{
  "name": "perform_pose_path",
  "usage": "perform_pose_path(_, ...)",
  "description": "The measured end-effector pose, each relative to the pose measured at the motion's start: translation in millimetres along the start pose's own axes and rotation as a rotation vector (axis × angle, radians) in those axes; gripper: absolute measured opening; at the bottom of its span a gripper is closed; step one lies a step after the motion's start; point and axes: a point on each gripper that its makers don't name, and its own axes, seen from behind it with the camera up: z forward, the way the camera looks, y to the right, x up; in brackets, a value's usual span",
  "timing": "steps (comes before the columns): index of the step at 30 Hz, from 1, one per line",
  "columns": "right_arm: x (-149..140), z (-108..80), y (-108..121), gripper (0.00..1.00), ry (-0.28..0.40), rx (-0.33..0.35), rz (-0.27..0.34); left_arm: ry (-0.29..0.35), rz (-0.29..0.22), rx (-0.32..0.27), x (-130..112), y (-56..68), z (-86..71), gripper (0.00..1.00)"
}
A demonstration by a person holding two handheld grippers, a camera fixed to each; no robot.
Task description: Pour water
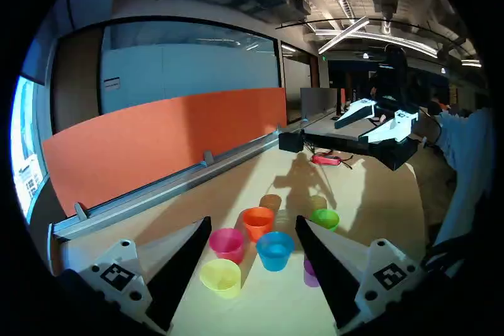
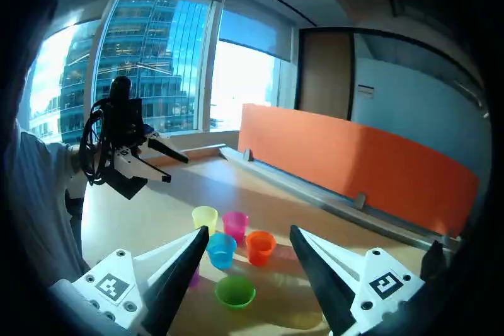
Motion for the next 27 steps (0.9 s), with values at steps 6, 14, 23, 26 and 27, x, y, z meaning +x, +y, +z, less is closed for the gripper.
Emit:
perform_pose_path(6,-15.5,3.8,-2.4,0.99,-0.030,0.015,0.004,-0.035,0.015,-0.024,-14.9,4.1,14.1,0.99)
perform_pose_path(14,-37.3,10.9,-3.8,0.99,-0.077,0.028,0.007,-0.073,0.042,-0.057,-32.2,10.3,34.7,1.00)
perform_pose_path(23,-63.1,17.8,-6.2,0.99,-0.129,0.043,-0.001,-0.118,0.061,-0.099,-54.1,18.7,55.3,0.99)
perform_pose_path(26,-72.2,20.1,-6.5,0.99,-0.144,0.048,-0.002,-0.133,0.062,-0.111,-61.0,20.3,60.7,0.99)
perform_pose_path(27,-75.2,20.7,-6.5,0.99,-0.149,0.048,-0.003,-0.138,0.062,-0.114,-63.2,20.5,62.4,0.99)
